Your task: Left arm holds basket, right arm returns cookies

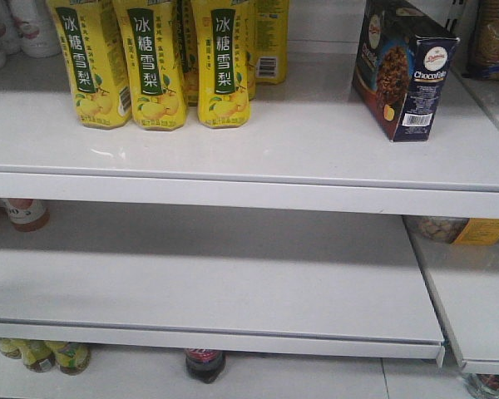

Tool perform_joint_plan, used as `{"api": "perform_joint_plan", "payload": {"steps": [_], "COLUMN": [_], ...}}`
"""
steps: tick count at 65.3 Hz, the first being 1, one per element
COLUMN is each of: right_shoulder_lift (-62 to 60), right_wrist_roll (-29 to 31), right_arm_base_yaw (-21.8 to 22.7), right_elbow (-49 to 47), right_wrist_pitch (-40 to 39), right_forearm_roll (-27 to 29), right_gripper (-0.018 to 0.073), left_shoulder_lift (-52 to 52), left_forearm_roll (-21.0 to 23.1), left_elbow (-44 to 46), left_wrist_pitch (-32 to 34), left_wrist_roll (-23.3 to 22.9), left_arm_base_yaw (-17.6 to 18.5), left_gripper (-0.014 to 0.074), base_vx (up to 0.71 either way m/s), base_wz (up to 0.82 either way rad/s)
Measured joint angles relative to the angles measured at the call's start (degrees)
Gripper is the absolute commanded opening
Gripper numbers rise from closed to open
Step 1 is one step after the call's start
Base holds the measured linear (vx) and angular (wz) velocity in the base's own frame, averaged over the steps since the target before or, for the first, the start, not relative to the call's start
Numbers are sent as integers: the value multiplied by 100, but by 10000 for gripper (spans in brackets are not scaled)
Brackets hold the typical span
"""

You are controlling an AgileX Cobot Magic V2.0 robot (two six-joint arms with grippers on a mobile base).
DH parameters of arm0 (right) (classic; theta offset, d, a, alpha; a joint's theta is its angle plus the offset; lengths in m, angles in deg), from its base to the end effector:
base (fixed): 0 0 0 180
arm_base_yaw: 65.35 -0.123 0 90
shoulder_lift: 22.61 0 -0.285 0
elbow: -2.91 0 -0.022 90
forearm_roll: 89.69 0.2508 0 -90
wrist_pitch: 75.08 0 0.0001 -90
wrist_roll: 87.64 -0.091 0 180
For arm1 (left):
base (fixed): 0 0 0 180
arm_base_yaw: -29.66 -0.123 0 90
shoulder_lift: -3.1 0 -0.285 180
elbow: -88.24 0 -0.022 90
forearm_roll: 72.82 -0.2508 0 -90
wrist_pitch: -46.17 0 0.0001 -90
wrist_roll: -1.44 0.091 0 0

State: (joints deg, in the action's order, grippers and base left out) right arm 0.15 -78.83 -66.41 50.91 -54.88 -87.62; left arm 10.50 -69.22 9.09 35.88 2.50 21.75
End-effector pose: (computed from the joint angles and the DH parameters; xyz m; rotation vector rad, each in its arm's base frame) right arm 0.0577 0.0022 0.3351 -0.1195 1.5833 -0.0692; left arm 0.0563 0.0068 0.1859 -0.1447 1.6840 0.0616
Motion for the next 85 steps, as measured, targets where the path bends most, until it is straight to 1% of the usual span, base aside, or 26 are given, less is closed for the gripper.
{"api": "perform_joint_plan", "payload": {"steps": [40, 66, 73, 85], "right_shoulder_lift": [0, 0, 0, -22], "right_wrist_roll": [0, -5, -112, -362], "right_arm_base_yaw": [0, 10, 201, 870], "right_elbow": [0, 0, 0, 47], "right_wrist_pitch": [0, -233, -262, -337], "right_forearm_roll": [0, -6, -24, -27], "right_gripper": [-6, -6, -6, -6], "left_shoulder_lift": [0, 0, 0, 0], "left_forearm_roll": [0, 0, 0, 0], "left_elbow": [0, 0, 0, 0], "left_wrist_pitch": [0, 0, 0, 0], "left_wrist_roll": [0, 0, 0, 0], "left_arm_base_yaw": [0, 0, 0, 0], "left_gripper": [-3, -3, -3, -3], "base_vx": [0, 0, 0, 0], "base_wz": [0, 0, 0, 0]}}
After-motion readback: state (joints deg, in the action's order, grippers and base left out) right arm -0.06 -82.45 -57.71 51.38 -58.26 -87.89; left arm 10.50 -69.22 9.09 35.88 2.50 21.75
